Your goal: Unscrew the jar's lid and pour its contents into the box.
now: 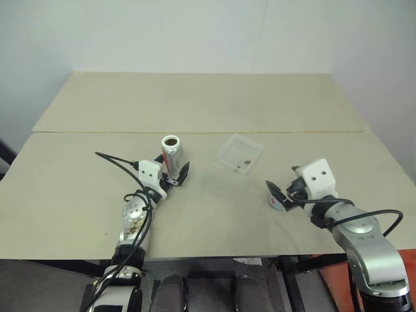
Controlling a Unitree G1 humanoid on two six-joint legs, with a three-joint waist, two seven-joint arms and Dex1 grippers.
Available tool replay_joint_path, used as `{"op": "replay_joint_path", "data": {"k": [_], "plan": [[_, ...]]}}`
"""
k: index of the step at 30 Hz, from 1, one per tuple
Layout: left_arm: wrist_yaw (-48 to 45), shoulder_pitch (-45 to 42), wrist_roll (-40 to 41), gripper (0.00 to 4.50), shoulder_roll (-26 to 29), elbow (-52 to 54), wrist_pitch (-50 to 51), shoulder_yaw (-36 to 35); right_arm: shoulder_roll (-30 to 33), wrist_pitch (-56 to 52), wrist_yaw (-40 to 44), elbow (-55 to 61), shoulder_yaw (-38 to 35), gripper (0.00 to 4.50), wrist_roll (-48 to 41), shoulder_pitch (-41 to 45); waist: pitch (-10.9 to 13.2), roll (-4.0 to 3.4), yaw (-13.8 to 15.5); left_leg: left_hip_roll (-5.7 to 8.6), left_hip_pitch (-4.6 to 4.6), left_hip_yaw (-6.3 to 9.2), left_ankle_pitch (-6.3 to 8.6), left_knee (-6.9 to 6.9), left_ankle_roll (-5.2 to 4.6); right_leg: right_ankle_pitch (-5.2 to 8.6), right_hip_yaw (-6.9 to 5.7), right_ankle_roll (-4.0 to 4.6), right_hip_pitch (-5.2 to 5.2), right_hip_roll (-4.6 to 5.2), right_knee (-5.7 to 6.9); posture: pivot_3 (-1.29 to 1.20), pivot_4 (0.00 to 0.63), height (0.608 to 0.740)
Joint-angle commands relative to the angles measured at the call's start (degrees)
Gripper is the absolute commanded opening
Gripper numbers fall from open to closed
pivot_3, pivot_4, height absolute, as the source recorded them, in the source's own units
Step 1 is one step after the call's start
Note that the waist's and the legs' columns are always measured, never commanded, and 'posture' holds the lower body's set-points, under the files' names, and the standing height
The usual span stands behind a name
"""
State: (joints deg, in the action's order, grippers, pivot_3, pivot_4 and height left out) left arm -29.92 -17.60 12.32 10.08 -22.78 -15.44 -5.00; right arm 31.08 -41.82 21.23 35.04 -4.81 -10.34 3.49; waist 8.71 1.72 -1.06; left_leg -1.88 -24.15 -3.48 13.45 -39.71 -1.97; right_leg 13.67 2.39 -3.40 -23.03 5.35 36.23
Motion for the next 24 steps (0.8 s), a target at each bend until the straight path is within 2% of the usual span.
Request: {"op": "replay_joint_path", "data": {"k": [1,6,12,15,18,21,24], "plan": [[-2.13,5.01,2.49,4.49,2.4,8.46,3.72,-0.31,0.58,2.17,0.57,0.52,-0.08,4.5,0.58,0.02,0.0,0.0,-0.1,-0.01,0.0,0.0,0.0,0.0,0.0,0.0,0.0,0.0,-0.02,-0.01,0.02,0.0,0.15,0.74],[-1.85,13.54,3.44,4.49,7.01,19.85,8.63,-2.39,1.51,3.6,1.81,-0.9,0.28,4.5,1.14,0.22,0.0,-0.01,0.03,-0.05,0.02,0.0,0.0,0.0,0.01,-0.01,0.01,0.03,-0.01,0.0,0.01,0.0,0.15,0.74],[-10.93,24.86,13.48,4.49,14.86,35.46,14.36,-5.57,4.07,5.97,5.85,-1.37,-1.66,4.5,-0.29,-0.29,0.0,-0.01,0.34,-0.1,0.01,-0.01,0.01,0.02,0.02,0.0,0.0,0.07,-0.05,0.06,-0.01,0.0,0.15,0.74],[-15.98,28.54,19.02,4.49,19.53,41.31,17.11,-8.0,7.46,8.53,12.35,-0.93,-5.87,4.5,-4.3,-2.01,0.0,-0.01,0.57,-0.13,0.01,-0.01,0.01,0.03,0.02,0.03,-0.03,0.11,-0.03,0.11,-0.03,0.0,0.15,0.74],[-20.99,29.64,24.18,4.49,24.74,43.71,20.84,-10.51,14.09,9.23,22.13,-0.93,-11.05,4.5,-9.62,-3.7,0.01,-0.02,0.66,-0.13,0.02,-0.04,0.01,0.04,0.01,0.04,-0.05,0.13,-0.02,0.13,-0.08,0.0,0.15,0.74],[-24.1,27.82,27.11,4.49,27.49,43.68,23.8,-10.61,20.27,11.71,30.44,-2.42,-13.19,4.5,-12.38,-3.53,0.0,-0.03,0.45,-0.15,0.1,-0.05,0.01,0.05,0.01,0.13,-0.04,0.27,0.04,0.07,-0.09,0.0,0.15,0.74],[-28.95,28.41,28.12,4.49,30.25,44.83,25.42,-9.8,23.47,16.07,36.5,-4.12,-13.66,4.5,-13.5,-4.07,0.01,-0.02,0.26,-0.17,0.19,-0.1,0.01,0.09,0.01,0.15,-0.04,0.28,0.08,0.01,-0.11,0.0,0.15,0.74]]}}
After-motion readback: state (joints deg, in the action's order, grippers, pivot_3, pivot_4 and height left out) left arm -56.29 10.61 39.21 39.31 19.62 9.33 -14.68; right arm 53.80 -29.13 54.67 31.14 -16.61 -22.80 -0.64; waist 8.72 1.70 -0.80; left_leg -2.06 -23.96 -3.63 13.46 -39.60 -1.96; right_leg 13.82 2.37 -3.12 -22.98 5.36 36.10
